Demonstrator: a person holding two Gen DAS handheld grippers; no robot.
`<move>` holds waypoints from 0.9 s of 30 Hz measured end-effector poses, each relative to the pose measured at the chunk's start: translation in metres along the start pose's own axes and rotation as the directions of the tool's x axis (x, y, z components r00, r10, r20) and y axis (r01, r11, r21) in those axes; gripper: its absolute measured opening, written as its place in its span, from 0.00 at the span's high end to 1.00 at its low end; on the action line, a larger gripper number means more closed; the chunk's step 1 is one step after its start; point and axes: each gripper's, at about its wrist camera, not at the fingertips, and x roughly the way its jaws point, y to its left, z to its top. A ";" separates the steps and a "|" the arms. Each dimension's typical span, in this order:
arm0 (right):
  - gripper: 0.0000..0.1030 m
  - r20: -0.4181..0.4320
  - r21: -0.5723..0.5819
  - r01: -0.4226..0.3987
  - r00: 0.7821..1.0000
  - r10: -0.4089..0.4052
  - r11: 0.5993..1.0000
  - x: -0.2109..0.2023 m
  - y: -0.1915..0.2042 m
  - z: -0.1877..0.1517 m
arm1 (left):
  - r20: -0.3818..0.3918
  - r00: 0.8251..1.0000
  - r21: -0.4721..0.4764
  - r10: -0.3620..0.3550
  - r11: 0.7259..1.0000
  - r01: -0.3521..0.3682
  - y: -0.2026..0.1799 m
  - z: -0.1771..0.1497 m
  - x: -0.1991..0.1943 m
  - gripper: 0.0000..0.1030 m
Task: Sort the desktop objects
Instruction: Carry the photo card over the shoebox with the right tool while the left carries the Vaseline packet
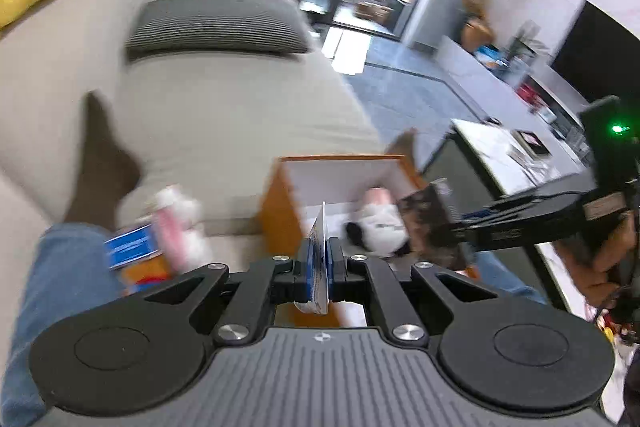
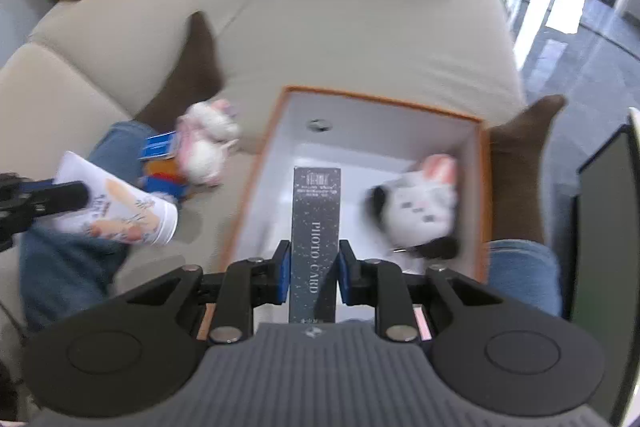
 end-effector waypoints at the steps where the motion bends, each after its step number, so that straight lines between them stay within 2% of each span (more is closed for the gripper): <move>1: 0.76 0.004 -0.001 0.015 1.000 -0.015 1.000 0.001 -0.007 0.000 | -0.011 1.000 0.013 -0.010 1.000 0.011 -0.009 0.005 0.011 0.93; 7: 0.76 -0.001 0.007 0.038 0.999 -0.038 0.999 0.003 -0.046 -0.002 | -0.091 0.995 0.047 -0.029 0.998 0.034 -0.041 0.019 0.075 0.93; 16: 0.76 -0.014 0.023 0.000 1.000 0.000 1.000 0.033 -0.088 0.007 | -0.161 0.986 0.094 0.050 0.995 -0.035 -0.056 0.050 0.159 0.94; 20: 0.76 -0.041 0.035 -0.059 0.997 0.061 0.998 0.052 -0.097 0.017 | -0.191 0.976 0.124 0.099 0.989 -0.077 -0.056 0.055 0.190 0.94; 23: 0.76 -0.073 0.015 -0.112 0.991 0.112 0.994 0.066 -0.095 0.020 | -0.202 0.970 0.136 0.135 0.985 -0.109 -0.053 0.054 0.204 0.94; 27: 0.76 -0.072 -0.012 -0.116 0.991 0.115 0.993 0.079 -0.091 0.023 | -0.220 0.959 0.126 0.181 0.980 -0.156 -0.042 0.055 0.214 0.94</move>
